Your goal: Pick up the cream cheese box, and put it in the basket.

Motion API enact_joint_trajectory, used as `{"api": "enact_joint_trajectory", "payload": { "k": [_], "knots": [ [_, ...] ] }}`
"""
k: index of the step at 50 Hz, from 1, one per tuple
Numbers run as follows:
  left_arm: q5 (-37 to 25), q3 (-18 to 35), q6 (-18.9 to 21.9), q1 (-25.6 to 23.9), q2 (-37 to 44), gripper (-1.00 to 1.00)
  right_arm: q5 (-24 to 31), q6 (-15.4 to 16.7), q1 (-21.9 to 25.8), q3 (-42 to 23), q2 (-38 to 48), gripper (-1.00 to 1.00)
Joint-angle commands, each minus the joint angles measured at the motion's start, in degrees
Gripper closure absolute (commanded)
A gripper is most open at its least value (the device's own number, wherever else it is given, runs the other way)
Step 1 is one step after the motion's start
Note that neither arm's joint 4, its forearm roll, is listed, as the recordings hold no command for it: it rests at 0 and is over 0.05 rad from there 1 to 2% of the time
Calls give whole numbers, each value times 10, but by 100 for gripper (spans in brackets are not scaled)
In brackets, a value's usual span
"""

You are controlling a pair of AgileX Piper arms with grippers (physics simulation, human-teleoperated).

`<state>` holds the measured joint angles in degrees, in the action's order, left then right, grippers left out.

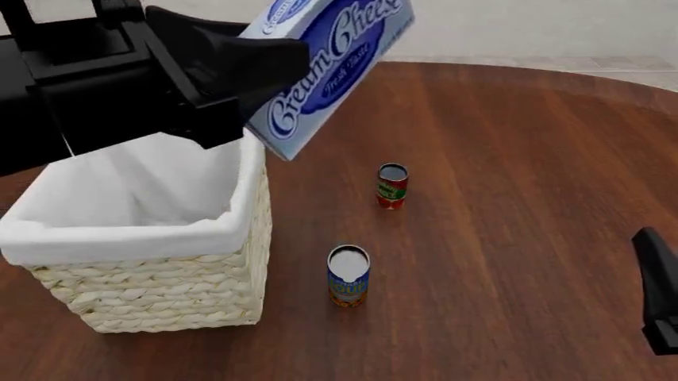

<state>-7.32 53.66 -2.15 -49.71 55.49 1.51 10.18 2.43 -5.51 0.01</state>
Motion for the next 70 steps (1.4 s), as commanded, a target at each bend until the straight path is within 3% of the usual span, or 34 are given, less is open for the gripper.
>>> {"api": "enact_joint_trajectory", "payload": {
  "k": [1, 70],
  "knots": [
    [-8, 8, 2, 28, -25, 100, -5, -1, 2, 8, 0, -100],
    [-16, -28, -18, 144, -90, 100, 9, -1, 4, -12, 0, -100]
  ]
}}
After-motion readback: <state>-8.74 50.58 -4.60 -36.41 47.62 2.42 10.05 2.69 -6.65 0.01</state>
